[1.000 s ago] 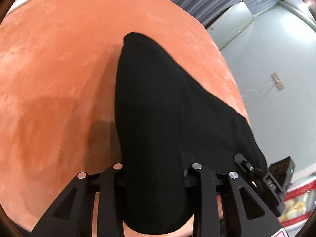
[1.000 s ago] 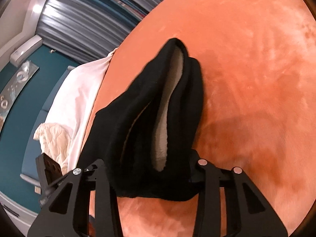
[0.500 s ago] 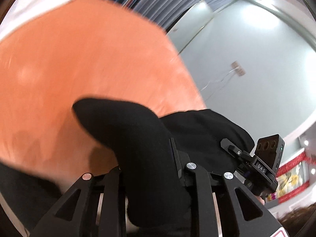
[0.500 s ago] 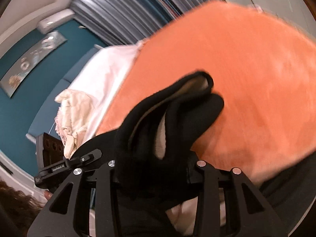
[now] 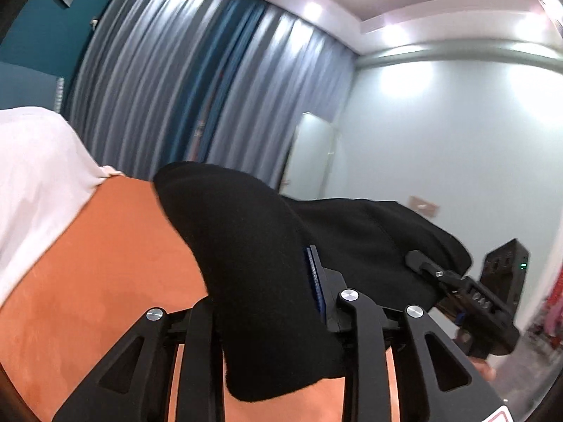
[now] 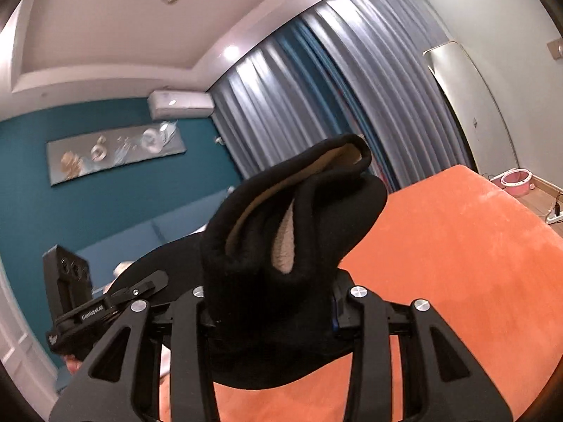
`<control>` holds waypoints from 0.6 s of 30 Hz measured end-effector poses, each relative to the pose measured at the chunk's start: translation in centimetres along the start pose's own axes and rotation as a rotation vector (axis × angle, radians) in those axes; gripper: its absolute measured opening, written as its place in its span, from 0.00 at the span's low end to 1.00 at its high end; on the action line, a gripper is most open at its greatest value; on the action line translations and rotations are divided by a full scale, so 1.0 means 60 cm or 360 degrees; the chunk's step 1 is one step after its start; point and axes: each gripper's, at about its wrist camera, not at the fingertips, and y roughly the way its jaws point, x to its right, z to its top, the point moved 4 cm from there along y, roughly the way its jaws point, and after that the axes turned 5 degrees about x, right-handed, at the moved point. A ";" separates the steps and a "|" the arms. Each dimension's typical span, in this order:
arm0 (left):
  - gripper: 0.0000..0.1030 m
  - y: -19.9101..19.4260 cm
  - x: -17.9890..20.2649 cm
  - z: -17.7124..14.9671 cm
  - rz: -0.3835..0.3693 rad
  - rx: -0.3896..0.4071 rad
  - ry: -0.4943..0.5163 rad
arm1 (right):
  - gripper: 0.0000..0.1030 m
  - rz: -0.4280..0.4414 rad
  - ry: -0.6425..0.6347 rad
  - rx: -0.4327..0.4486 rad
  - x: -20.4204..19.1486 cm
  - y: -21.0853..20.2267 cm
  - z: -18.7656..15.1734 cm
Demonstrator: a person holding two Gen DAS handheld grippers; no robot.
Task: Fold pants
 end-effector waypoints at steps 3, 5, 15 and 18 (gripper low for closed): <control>0.24 0.144 -0.067 -0.042 0.0062 -0.0119 -0.0029 | 0.35 -0.0041 0.0113 -0.0034 0.098 0.125 -0.022; 0.24 0.230 -0.119 -0.095 0.0120 -0.0235 -0.0012 | 0.35 -0.0098 0.0158 -0.0086 0.172 0.197 -0.064; 0.78 0.375 -0.289 -0.391 0.0248 -0.0632 -0.0208 | 0.52 -0.0445 0.0631 -0.0635 0.497 0.329 -0.392; 0.94 0.325 -0.331 -0.391 0.0424 -0.0679 -0.0290 | 0.62 -0.0479 0.0582 -0.0747 0.498 0.327 -0.386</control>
